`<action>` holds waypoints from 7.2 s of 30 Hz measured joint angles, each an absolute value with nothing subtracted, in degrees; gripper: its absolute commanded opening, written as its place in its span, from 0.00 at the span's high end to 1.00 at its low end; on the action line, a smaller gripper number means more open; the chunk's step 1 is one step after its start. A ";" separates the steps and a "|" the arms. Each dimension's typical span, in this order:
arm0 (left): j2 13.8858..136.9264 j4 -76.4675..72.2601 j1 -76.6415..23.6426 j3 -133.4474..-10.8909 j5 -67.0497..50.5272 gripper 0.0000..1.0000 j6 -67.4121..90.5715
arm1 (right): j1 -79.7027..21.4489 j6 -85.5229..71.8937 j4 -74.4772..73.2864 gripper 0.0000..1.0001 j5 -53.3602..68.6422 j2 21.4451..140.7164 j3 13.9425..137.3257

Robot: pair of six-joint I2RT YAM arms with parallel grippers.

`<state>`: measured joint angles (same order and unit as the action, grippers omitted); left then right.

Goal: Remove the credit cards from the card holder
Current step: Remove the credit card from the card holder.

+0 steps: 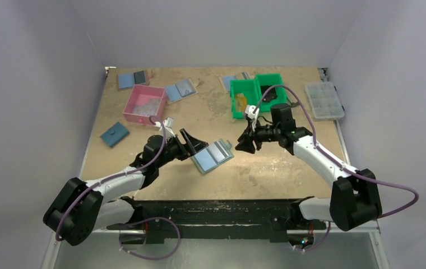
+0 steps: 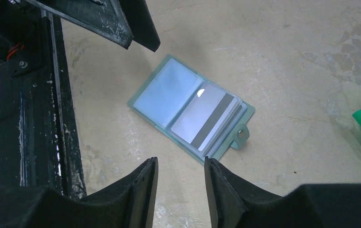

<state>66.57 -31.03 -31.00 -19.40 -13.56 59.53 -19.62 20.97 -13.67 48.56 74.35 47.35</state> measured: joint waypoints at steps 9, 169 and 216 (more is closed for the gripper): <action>66.98 -31.81 -33.65 -18.83 -11.84 0.21 60.49 | -22.20 19.25 -12.56 0.76 44.16 75.85 48.16; 98.70 -62.37 -34.50 -11.38 -8.10 0.76 83.42 | -37.89 4.12 -10.28 0.89 19.25 104.42 62.15; 105.91 -82.28 -30.50 -2.55 -13.37 1.00 76.86 | -37.87 4.10 -11.05 0.89 18.63 104.75 62.78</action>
